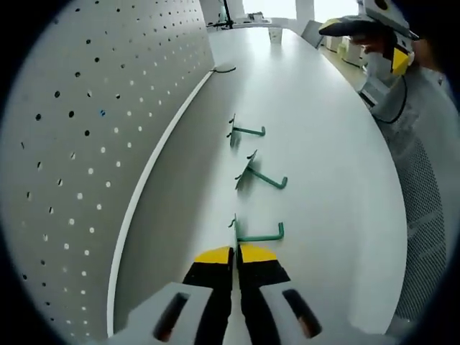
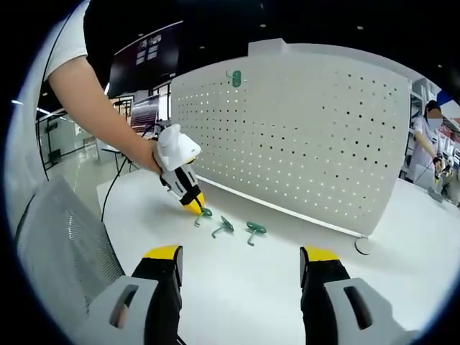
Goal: Insert the hook assembly into the mounting plate slot until the hook locks in place.
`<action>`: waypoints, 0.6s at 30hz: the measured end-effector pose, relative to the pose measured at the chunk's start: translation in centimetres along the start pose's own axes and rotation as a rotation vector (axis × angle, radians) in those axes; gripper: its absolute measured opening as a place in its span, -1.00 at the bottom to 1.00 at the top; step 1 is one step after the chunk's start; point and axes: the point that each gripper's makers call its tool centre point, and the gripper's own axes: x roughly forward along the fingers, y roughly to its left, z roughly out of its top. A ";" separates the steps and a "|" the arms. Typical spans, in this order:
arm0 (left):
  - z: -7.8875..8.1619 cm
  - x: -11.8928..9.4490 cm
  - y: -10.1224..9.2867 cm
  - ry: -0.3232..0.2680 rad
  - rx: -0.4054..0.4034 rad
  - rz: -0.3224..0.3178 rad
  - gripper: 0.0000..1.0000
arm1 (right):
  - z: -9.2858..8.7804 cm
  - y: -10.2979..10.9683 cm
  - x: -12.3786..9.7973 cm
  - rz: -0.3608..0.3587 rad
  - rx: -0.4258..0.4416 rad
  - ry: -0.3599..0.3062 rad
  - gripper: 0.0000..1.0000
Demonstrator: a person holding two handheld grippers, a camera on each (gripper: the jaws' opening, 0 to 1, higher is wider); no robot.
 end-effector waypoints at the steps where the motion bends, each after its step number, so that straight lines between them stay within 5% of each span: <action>1: 0.0 0.0 0.0 -0.004 -0.019 0.002 -0.97 | 0.0 0.0 0.0 0.000 0.001 -0.002 0.29; 12: 0.9 -0.7 -0.3 -0.107 -0.117 0.006 -0.97 | 0.4 0.0 -0.1 0.000 -0.001 -0.019 0.28; 18: 3.7 -2.9 0.1 -0.283 -0.184 0.051 -0.97 | 0.9 0.0 -0.2 -0.003 -0.002 -0.041 0.27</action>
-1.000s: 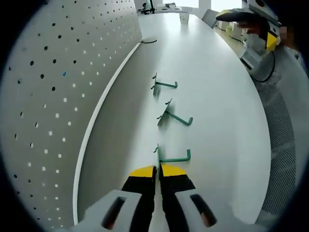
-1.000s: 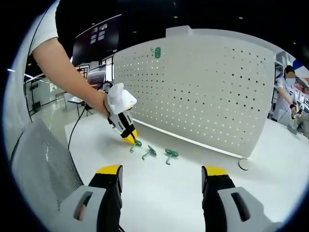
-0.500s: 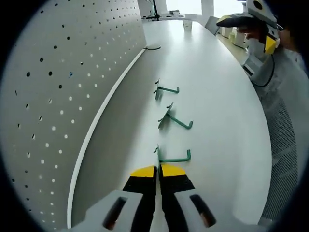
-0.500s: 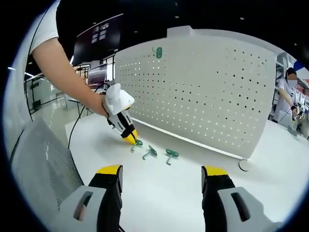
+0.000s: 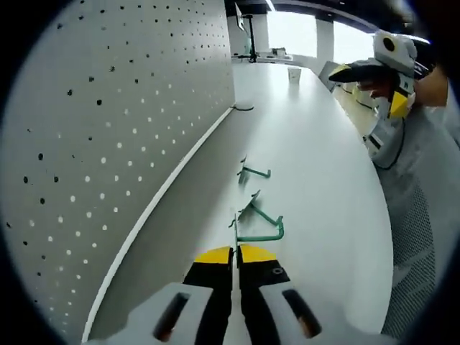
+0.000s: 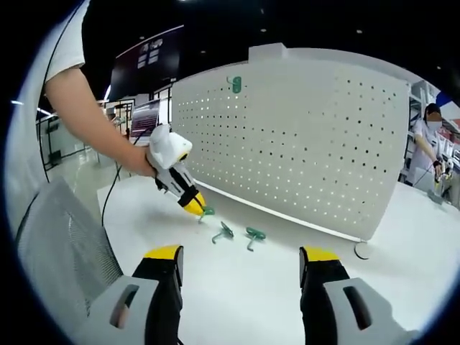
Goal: Insert the hook assembly into the mounting plate slot until the hook locks in place.
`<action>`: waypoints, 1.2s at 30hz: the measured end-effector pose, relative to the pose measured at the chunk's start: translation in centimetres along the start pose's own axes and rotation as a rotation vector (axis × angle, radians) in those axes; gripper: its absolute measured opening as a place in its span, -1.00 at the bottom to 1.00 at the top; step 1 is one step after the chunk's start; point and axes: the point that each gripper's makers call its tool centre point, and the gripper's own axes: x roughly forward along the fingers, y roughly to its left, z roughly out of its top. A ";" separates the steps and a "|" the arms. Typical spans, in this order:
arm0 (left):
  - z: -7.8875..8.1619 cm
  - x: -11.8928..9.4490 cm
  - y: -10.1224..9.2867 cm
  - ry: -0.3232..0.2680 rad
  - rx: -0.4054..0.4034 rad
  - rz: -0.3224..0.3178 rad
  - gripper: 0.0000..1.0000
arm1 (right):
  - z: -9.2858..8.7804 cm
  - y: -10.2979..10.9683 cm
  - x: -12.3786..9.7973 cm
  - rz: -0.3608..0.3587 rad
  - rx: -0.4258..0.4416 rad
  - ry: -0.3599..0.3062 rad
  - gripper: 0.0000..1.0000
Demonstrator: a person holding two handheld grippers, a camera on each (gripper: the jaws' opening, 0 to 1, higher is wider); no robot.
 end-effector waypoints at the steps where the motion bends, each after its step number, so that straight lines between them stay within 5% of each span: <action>1: 0.2 -0.3 0.1 -0.006 -0.005 0.007 -0.97 | 0.1 0.0 0.0 -0.001 -0.001 -0.003 0.26; 16: 5.2 -4.5 0.7 -0.263 -0.075 0.093 -0.97 | 0.7 0.4 -0.2 0.012 0.002 -0.033 0.25; 26: 9.9 -7.3 0.1 -0.523 -0.151 0.132 -0.97 | 0.9 0.3 -0.2 0.016 0.010 -0.043 0.26; 36: 13.2 -9.8 -0.8 -0.655 -0.165 0.167 -0.97 | 1.0 0.4 -0.1 0.018 0.010 -0.046 0.25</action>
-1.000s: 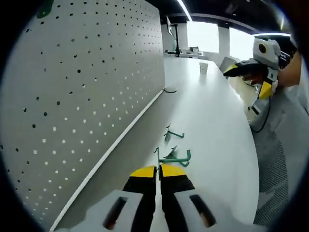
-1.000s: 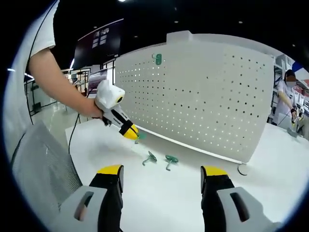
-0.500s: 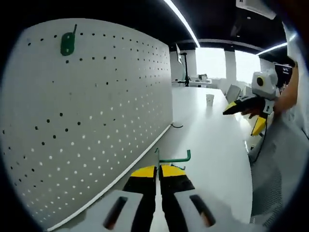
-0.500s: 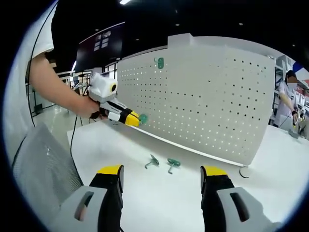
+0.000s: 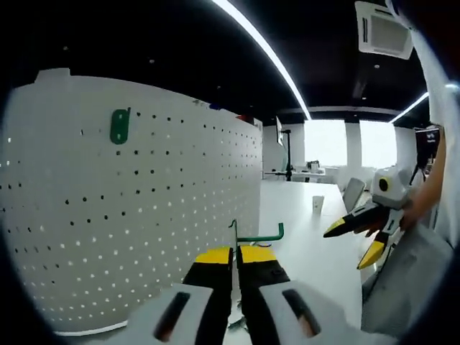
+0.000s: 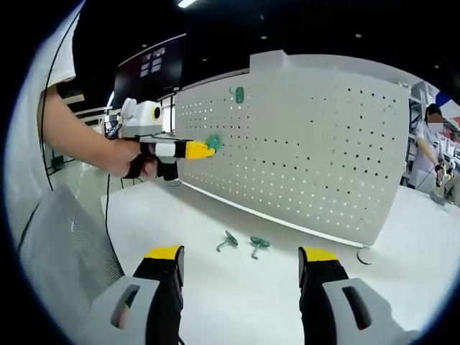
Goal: Insert the hook assembly into the mounting plate slot until the hook locks in place.
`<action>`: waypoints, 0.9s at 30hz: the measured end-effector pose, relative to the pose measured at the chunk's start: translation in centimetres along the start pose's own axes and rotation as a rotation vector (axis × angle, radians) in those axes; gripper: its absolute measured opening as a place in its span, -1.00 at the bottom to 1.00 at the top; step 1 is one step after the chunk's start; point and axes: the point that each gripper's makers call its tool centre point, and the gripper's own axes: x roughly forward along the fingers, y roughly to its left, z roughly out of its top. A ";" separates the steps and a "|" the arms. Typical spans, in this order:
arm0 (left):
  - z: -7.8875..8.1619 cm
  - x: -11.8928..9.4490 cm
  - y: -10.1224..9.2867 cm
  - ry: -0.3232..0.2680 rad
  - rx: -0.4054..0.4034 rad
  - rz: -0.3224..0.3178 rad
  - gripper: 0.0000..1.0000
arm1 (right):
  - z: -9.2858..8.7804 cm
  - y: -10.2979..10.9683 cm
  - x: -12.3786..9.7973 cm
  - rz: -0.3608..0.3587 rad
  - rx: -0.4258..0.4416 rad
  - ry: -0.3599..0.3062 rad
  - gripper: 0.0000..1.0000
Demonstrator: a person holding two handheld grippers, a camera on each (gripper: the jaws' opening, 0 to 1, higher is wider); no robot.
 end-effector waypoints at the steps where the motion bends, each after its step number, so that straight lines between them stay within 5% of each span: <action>1: 0.3 -0.1 0.0 -0.007 0.002 0.004 -0.97 | 0.1 0.0 0.0 -0.001 -0.001 -0.004 0.25; 14: 2.6 -1.0 -0.7 -0.075 0.011 0.011 -0.97 | 0.2 0.4 0.0 0.012 -0.004 -0.007 0.25; 27: 2.4 -0.7 -0.7 -0.076 0.011 0.004 -0.97 | 1.1 0.5 -0.2 0.031 0.025 -0.055 0.25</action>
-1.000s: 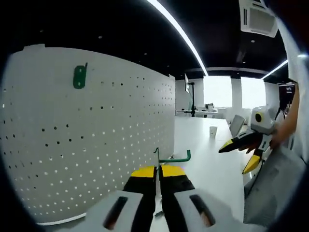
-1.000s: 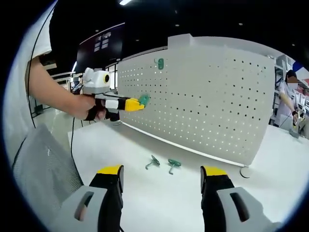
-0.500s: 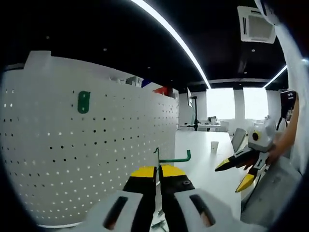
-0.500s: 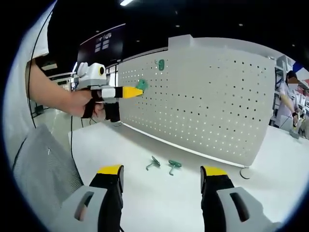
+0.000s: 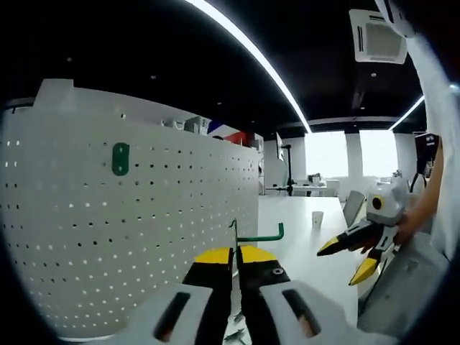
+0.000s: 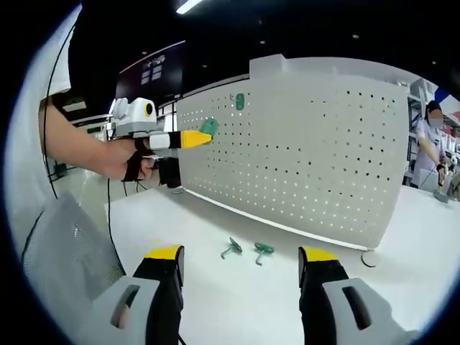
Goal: Insert the hook assembly into the mounting plate slot until the hook locks in place.
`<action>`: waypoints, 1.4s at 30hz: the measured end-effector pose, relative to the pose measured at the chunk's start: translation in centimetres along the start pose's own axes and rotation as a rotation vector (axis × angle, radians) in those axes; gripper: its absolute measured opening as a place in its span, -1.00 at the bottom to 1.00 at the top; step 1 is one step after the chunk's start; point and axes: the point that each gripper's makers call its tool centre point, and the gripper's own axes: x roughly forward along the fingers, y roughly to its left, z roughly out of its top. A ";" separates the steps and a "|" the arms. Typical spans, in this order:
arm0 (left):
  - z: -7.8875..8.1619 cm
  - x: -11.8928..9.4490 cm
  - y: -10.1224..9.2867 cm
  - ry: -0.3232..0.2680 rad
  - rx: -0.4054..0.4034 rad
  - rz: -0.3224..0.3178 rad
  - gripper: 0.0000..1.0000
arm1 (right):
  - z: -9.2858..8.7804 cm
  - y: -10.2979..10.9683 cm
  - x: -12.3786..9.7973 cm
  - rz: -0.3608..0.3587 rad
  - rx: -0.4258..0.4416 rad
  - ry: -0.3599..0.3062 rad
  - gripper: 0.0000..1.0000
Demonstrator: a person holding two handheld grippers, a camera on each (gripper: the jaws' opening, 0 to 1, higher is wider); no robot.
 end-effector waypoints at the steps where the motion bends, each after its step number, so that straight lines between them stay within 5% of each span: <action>1: 0.0 0.1 -0.1 0.000 0.000 -0.001 -0.97 | 0.3 0.2 0.0 0.012 0.012 -0.017 0.25; 10: 0.0 0.0 0.0 0.001 -0.006 -0.002 -0.97 | 3.8 0.8 -0.8 0.093 0.191 -0.204 0.21; 18: 0.1 0.2 -0.2 0.002 -0.002 -0.006 -0.97 | 4.4 0.9 -0.5 0.087 0.146 -0.188 0.13; 22: 0.1 0.2 -0.4 0.002 -0.002 -0.008 -0.97 | 5.9 1.2 0.1 0.101 0.114 -0.208 -0.04; 42: 1.3 0.2 -0.7 -0.029 -0.007 0.007 -0.97 | 11.4 3.0 5.2 0.169 0.110 -0.305 -0.22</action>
